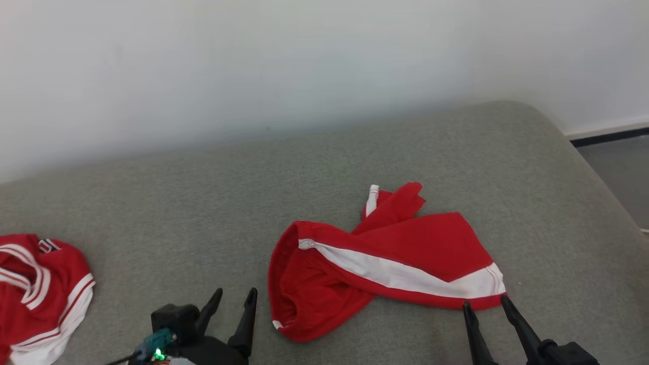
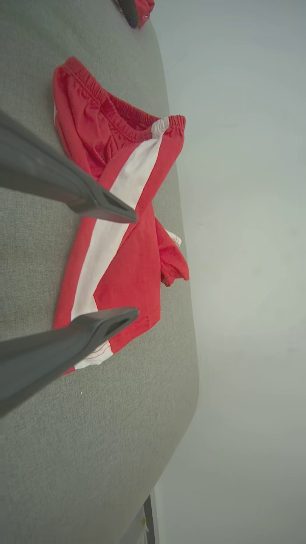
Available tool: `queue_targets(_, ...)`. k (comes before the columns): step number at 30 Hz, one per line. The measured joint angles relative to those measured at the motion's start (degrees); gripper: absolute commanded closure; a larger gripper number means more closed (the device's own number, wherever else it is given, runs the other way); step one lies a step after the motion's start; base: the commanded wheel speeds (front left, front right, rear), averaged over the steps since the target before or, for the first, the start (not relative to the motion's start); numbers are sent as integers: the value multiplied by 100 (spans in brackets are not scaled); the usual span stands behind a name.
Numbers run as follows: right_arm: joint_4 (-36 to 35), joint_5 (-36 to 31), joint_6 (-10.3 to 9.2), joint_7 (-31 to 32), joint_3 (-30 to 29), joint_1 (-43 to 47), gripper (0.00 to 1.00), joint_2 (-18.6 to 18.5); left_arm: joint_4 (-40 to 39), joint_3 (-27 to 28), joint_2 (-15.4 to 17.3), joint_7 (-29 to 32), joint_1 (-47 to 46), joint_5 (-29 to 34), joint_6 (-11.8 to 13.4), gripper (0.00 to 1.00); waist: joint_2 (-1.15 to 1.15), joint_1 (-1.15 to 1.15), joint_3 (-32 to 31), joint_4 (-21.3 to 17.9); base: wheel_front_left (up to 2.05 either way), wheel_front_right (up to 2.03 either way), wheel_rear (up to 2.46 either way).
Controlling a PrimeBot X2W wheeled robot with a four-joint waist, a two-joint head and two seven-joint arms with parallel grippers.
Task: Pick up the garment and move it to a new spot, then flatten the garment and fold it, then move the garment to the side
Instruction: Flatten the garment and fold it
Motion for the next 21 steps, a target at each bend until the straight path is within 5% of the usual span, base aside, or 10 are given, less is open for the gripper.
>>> queue_targets(20, 33, 78, 0, -75, 94, -292, 0, 47, 1902, -152, 238, 155, -1504, 182, 248, 0, 0, 0, 586, -887, 0, 0, 0)
queue_targets(21, 40, 80, 0, -88, 98, -306, 0, 49, 1979, -148, 255, 151, -1552, 198, 248, 47, 0, 1, 621, -915, 0, 0, 0)
